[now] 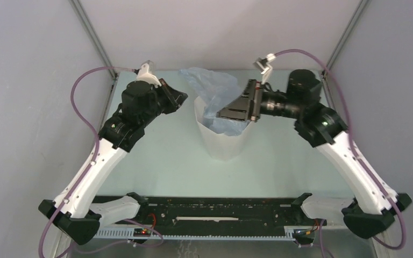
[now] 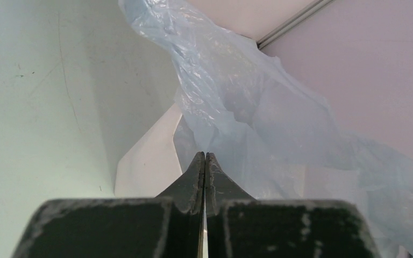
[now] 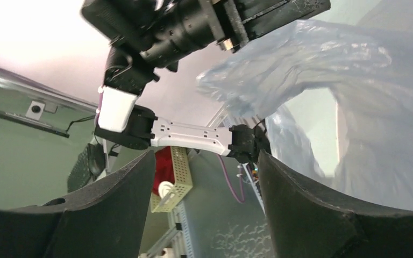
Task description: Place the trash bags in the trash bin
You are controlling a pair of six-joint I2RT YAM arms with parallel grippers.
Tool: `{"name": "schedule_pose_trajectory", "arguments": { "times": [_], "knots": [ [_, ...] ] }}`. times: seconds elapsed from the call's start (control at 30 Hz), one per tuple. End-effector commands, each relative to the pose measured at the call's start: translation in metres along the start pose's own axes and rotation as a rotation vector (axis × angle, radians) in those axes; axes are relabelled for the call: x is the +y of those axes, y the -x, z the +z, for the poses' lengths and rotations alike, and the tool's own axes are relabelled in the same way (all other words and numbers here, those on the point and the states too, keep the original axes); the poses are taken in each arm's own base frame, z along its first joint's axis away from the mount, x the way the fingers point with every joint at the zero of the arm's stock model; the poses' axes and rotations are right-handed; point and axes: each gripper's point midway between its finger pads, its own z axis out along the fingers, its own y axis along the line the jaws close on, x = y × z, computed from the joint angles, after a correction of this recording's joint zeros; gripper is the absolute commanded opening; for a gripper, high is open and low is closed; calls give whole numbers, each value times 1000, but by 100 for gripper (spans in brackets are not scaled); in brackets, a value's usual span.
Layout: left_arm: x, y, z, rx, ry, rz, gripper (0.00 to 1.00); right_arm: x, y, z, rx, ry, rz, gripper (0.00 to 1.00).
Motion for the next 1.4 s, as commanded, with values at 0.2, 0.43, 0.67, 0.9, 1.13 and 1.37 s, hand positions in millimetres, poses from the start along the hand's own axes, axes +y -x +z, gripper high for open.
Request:
{"name": "schedule_pose_trajectory", "arguments": {
  "times": [0.2, 0.43, 0.67, 0.9, 1.13, 1.37],
  "knots": [
    [-38, 11, -18, 22, -188, 1, 13, 3, 15, -94, -165, -137, -164, 82],
    [-93, 27, -75, -47, -507, 93, 86, -38, 47, -113, -302, -300, -121, 82],
    [-133, 18, -90, -22, -627, 218, 100, -69, 51, -104, -277, -357, -54, 81],
    [-96, -1, -47, 57, -286, 332, 95, -89, 49, -96, -244, -380, -9, 78],
    [-117, -23, -46, 171, -415, 361, 58, -102, 54, -89, -235, -396, -2, 74],
    [-87, 13, -52, 45, -229, 334, 0, -110, 61, -75, -220, -382, 16, 57]
  ]
}}
